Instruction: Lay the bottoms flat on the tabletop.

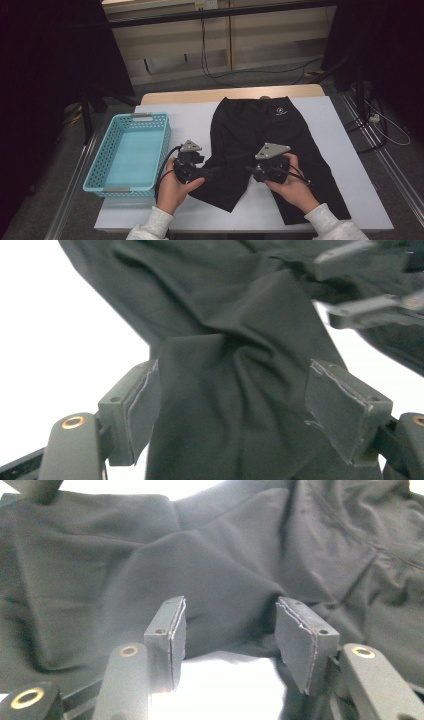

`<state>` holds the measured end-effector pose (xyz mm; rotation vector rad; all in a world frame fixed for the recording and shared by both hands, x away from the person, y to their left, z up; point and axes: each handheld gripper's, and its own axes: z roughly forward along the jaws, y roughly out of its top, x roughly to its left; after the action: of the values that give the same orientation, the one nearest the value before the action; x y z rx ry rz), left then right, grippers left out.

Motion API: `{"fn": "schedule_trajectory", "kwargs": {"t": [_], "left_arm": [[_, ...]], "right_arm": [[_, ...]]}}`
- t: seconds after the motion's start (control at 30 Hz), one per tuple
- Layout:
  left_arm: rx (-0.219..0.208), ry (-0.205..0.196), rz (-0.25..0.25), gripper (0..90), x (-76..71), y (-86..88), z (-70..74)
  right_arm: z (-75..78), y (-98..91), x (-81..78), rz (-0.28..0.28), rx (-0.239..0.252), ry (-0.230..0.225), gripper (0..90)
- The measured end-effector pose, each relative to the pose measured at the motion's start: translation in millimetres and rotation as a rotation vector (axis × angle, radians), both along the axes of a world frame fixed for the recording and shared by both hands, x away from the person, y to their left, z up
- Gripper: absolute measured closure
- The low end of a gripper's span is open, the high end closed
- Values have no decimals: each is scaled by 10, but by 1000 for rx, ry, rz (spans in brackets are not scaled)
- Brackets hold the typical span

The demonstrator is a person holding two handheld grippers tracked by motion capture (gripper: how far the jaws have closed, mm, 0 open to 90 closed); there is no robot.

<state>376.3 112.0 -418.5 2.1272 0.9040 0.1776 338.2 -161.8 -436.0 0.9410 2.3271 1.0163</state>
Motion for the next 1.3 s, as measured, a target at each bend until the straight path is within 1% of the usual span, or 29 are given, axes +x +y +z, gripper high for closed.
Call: {"fn": "schedule_trajectory", "kwargs": {"t": [0.07,0.1,0.17,0.23,0.3,0.37,0.4,0.43,0.47,0.5,0.53,0.57,0.6,0.63,0.67,0.73,0.8,0.83,0.87,0.93,1.0,1.1,1.17,1.27,1.3], "left_arm": [[16,-4,16,221,14,24,-12],[12,-2,26,217,19,30,-16],[21,-7,28,211,33,51,-7],[17,-20,41,204,35,72,8],[-1,-15,51,201,36,96,23],[11,-26,56,198,38,110,29],[15,-23,54,196,40,110,26],[8,-18,54,196,43,110,21],[13,-20,55,196,45,112,20],[20,-22,54,196,44,113,23],[9,-25,60,196,42,114,27],[7,-26,61,196,44,119,32],[9,-27,60,195,48,127,39],[9,-29,62,195,53,135,41],[7,-29,68,193,56,144,40],[9,-32,74,190,54,147,35],[13,-33,71,190,53,148,37],[5,-32,72,190,53,144,36],[6,-31,71,190,52,144,40],[3,-35,79,192,51,150,43],[-1,-34,88,192,52,161,41],[-3,-31,92,191,57,169,39],[1,-29,85,190,59,164,31],[6,-35,88,189,56,163,36],[-2,-35,93,189,53,164,41]], "right_arm": [[1,47,-37,20,6,3,469],[0,84,-63,38,11,10,469],[-4,137,-98,60,14,14,469],[-12,189,-132,84,28,24,469],[-17,226,-156,103,36,31,469],[-42,253,-163,121,51,49,469],[-67,269,-164,122,47,56,475],[-96,284,-161,126,40,70,484],[-127,300,-156,136,29,80,495],[-142,309,-157,142,25,83,509],[-156,321,-159,150,20,91,526],[-167,337,-164,161,3,95,533],[-175,348,-168,161,-6,93,548],[-188,356,-166,164,-27,97,583],[-201,360,-163,172,-30,99,607],[-203,354,-150,183,-21,109,663],[-203,337,-136,183,-15,120,742],[-209,330,-133,186,-7,122,785],[-212,326,-132,194,-11,117,831],[-218,312,-112,197,-7,116,881],[-214,299,-101,206,-9,120,898],[-206,275,-91,210,-10,125,900],[-192,249,-93,212,-26,125,900],[-172,167,-104,200,-65,111,900],[-169,133,-107,192,-49,120,900]]}}
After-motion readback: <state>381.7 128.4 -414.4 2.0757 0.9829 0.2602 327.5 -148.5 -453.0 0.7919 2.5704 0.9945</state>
